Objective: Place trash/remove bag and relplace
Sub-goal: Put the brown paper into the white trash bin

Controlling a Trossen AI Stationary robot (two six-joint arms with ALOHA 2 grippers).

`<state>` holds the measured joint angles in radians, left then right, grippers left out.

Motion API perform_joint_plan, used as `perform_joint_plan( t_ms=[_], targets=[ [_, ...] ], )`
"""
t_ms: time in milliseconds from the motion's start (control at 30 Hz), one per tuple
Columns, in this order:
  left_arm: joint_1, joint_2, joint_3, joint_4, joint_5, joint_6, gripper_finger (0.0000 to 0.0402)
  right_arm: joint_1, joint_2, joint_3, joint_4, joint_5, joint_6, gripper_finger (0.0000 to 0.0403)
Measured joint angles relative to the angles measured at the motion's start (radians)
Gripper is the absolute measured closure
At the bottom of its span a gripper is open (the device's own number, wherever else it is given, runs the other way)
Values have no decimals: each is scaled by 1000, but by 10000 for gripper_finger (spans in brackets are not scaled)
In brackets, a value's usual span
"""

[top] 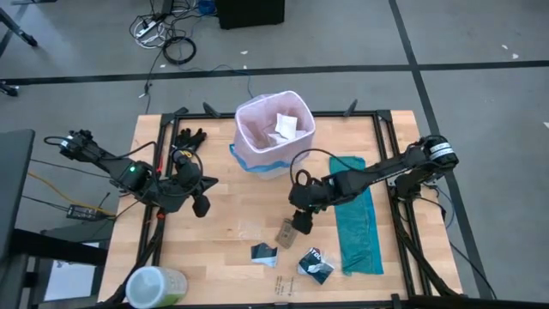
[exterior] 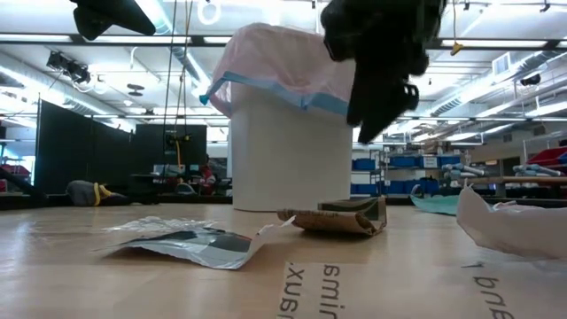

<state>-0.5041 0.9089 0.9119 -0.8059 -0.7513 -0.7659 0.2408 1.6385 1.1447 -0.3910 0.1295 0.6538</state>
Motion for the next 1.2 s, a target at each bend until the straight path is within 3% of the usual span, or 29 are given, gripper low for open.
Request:
perform_joint_plan(
  t_ms=[200,567,667,800,833,1000,1200],
  targets=[
    [0,0,0,0,0,-2,394,-1,33,-86,143,-7,3,154],
    [0,0,0,1,0,-4,394,-1,227,-81,256,-42,58,164],
    [0,0,0,1,0,-5,394,-1,234,-80,230,-34,87,210],
    [0,0,0,0,0,-5,394,-1,214,-83,195,-20,71,363],
    [0,0,0,0,0,-4,394,-1,207,-84,192,-21,63,381],
    [0,0,0,0,0,-1,394,2,154,-87,206,-36,94,400],
    [0,0,0,-1,0,4,394,26,-16,-86,253,-3,103,402]
  ],
)
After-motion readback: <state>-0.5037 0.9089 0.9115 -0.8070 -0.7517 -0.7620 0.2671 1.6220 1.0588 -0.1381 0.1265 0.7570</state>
